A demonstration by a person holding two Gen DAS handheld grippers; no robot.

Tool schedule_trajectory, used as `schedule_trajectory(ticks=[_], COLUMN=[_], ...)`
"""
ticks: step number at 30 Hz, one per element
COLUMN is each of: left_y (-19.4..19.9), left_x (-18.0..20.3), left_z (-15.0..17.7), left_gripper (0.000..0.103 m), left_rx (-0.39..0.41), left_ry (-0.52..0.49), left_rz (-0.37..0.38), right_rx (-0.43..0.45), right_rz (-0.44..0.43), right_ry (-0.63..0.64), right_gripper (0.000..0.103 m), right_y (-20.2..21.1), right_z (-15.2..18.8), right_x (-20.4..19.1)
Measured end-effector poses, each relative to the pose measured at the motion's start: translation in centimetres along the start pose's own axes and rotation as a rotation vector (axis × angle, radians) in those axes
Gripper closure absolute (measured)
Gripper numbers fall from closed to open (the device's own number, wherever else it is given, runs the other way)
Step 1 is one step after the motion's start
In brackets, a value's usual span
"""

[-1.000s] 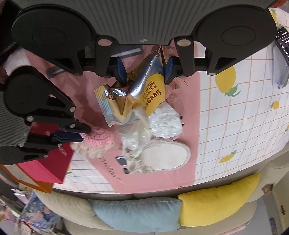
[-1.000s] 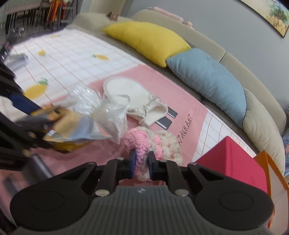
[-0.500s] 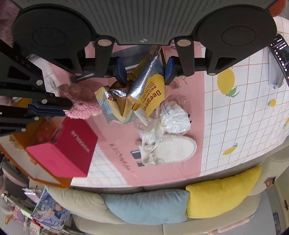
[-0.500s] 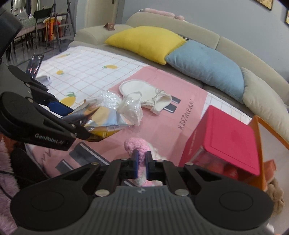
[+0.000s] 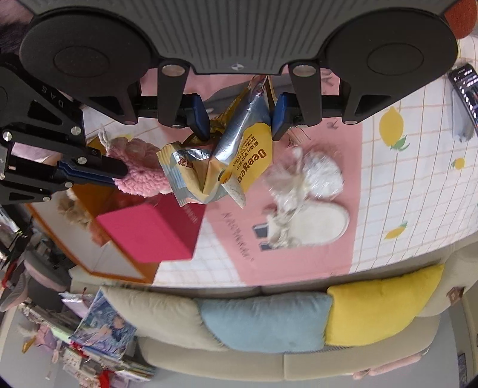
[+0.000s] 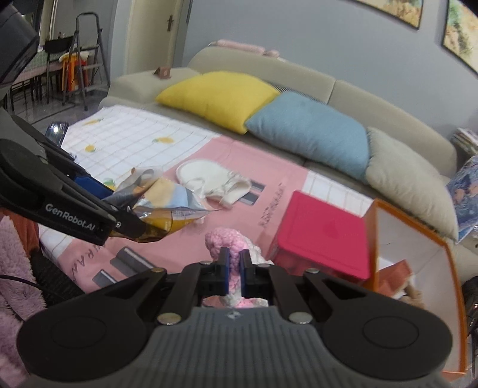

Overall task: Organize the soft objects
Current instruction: 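Carry the snack packet and pink pouch into the orange box and release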

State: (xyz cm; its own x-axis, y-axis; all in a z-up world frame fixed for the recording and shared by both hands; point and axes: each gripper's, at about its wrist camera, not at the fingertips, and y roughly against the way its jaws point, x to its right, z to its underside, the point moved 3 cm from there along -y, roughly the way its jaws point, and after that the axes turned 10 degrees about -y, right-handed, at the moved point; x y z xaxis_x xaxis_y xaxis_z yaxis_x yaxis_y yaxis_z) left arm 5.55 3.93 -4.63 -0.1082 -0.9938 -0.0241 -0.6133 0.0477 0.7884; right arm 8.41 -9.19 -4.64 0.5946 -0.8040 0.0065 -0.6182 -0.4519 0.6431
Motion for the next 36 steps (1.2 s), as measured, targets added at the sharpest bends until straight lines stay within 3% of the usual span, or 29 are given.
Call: schedule_trajectory(ticks=[6, 13, 24, 36], left_y=[1.1, 1.0, -3.2, -9.2], left_x=[2.1, 5.7, 10.6, 13.7], left_z=[-3.2, -8.2, -15.3, -19.3], left_gripper=[0.053, 0.053, 0.053, 0.053], left_rx=[0.056, 0.133, 0.171, 0.106], left_ry=[-0.052, -0.183, -0.331, -0.432], left_rz=[0.031, 0.066, 0.104, 0.127], right_rx=[0.08, 0.125, 0.114, 0.04], right_rz=[0.061, 0.182, 0.367, 0.465], right_ry=[0.017, 0.088, 0.178, 0.249], right_gripper=[0.1, 0.1, 0.1, 0.1], right_y=[3.7, 5.6, 3.4, -2.2], right_z=[-1.3, -3.2, -5.2, -4.5], right_x=[2.7, 7.6, 15.2, 21.3])
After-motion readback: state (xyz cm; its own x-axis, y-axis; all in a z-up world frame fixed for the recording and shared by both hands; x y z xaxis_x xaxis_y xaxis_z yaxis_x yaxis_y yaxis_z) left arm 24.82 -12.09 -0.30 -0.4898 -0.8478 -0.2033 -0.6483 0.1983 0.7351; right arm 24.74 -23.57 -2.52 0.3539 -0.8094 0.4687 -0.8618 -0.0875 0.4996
